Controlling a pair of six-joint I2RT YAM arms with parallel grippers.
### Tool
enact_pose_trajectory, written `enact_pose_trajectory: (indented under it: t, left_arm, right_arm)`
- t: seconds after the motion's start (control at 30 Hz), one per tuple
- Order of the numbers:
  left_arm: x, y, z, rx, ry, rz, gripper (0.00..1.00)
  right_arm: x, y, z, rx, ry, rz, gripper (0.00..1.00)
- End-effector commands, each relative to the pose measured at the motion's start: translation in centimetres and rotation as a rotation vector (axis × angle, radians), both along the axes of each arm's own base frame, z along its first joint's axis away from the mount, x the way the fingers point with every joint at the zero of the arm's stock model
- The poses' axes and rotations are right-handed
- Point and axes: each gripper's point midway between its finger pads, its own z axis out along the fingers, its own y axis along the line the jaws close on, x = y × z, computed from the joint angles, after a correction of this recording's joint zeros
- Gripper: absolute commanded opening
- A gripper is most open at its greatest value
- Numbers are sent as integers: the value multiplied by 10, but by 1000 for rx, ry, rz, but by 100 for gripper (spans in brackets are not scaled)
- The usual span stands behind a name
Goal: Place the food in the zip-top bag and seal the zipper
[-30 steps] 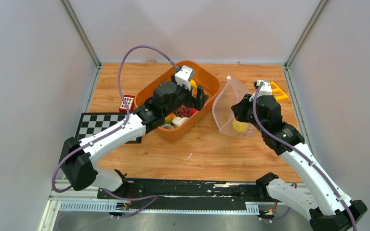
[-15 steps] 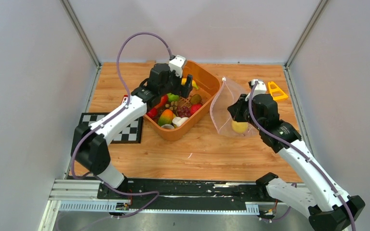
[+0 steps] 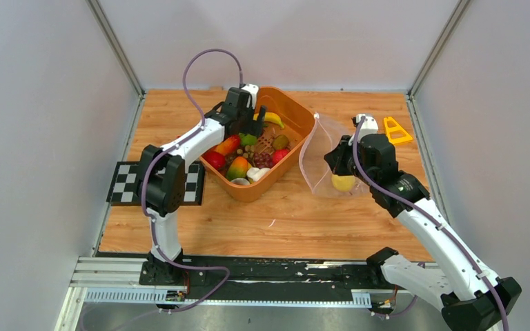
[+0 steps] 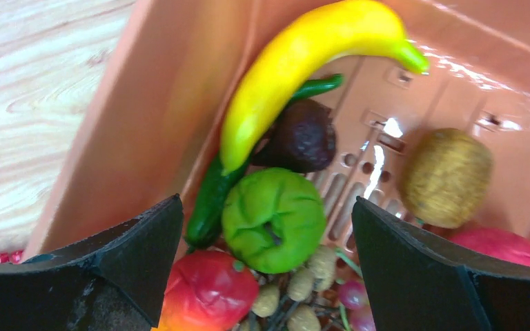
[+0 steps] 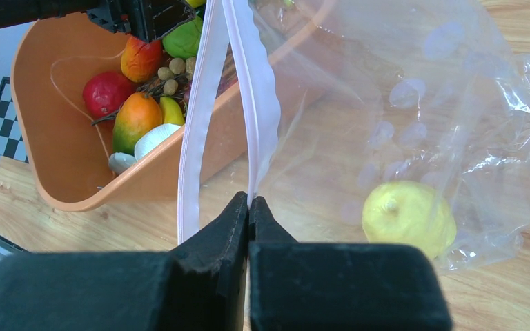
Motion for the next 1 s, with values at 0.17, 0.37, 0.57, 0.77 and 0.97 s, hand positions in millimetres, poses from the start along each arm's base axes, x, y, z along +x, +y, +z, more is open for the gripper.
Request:
enact_pose_trajectory:
  t: [0.17,0.37,0.57,0.77,0.97]
  left_arm:
    - [28,18,0,-65,-29,173,95]
    - [29,14,-13,-133,-1,183,89]
    - [29,14,-28,-163,12,221,88]
    - [37,13,-47,-187,12,264,88]
    - [40,1,-55,-239,15,236,87]
  right_arm:
    - [4,0,17,11,-49,3,0]
    - [3,1,16,10,-47,10,0]
    - [2,1,14,12,-41,11,0]
    - [3,1,12,9,-37,12,0]
    - [4,3,8,2,-28,19,0]
